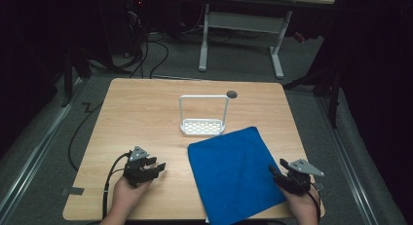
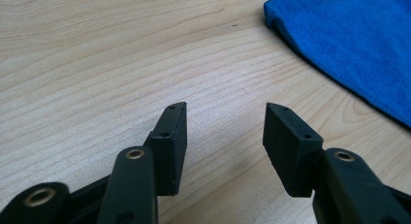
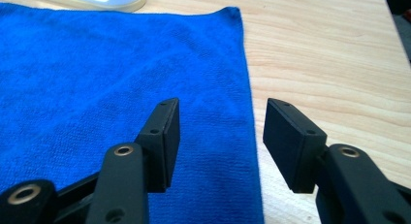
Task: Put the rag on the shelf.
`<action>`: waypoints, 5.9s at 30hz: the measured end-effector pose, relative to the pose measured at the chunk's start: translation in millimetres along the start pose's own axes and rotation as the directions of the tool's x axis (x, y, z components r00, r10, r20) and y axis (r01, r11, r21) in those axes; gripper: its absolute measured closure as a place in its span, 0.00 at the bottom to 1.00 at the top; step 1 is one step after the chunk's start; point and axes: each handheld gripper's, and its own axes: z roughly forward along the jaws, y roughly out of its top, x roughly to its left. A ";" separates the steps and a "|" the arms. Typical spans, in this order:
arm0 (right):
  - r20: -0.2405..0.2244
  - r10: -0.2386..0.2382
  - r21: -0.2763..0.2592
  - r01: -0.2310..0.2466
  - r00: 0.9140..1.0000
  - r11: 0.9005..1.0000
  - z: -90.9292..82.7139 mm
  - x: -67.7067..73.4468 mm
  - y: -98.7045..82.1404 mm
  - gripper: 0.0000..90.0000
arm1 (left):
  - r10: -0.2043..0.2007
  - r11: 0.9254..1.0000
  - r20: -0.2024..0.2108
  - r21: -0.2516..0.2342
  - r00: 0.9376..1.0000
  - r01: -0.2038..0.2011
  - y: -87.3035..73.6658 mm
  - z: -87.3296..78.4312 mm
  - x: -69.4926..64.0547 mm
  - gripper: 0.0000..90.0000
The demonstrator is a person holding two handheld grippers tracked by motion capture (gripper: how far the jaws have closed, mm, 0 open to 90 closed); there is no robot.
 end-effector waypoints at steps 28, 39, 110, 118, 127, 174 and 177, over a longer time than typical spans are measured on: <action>-0.007 0.019 -0.013 -0.019 1.000 1.000 -2.9 -10.3 4.5 0.80 | 0.119 0.992 0.180 0.031 0.976 -0.126 19.9 32.7 -84.4 0.94; -0.044 -0.032 0.050 0.035 0.999 0.998 7.9 -7.6 5.6 1.00 | 0.228 0.965 0.257 0.068 0.939 -0.253 24.4 60.8 -130.8 1.00; -0.224 -0.166 0.137 0.199 0.960 0.970 59.6 82.6 22.9 0.78 | 0.157 0.984 0.058 0.072 0.986 -0.161 -1.2 4.9 -27.7 0.66; -0.209 -0.117 0.041 0.129 0.971 0.991 50.1 71.0 29.0 0.65 | 0.071 0.997 0.014 -0.045 0.997 -0.070 9.0 -8.1 -6.4 0.59; -0.182 -0.086 0.027 0.092 0.980 0.995 51.1 61.5 29.9 0.63 | 0.017 0.999 -0.060 -0.036 0.998 -0.019 16.6 9.8 19.5 0.53; -0.148 -0.034 0.166 0.058 0.988 0.984 128.2 64.4 67.0 0.65 | -0.032 0.999 -0.040 -0.012 0.999 0.032 34.1 41.5 27.8 0.96; -0.146 -0.052 0.168 0.077 0.988 0.983 127.8 66.4 66.9 0.69 | -0.032 0.999 -0.040 -0.012 0.999 0.032 34.1 41.5 27.8 0.96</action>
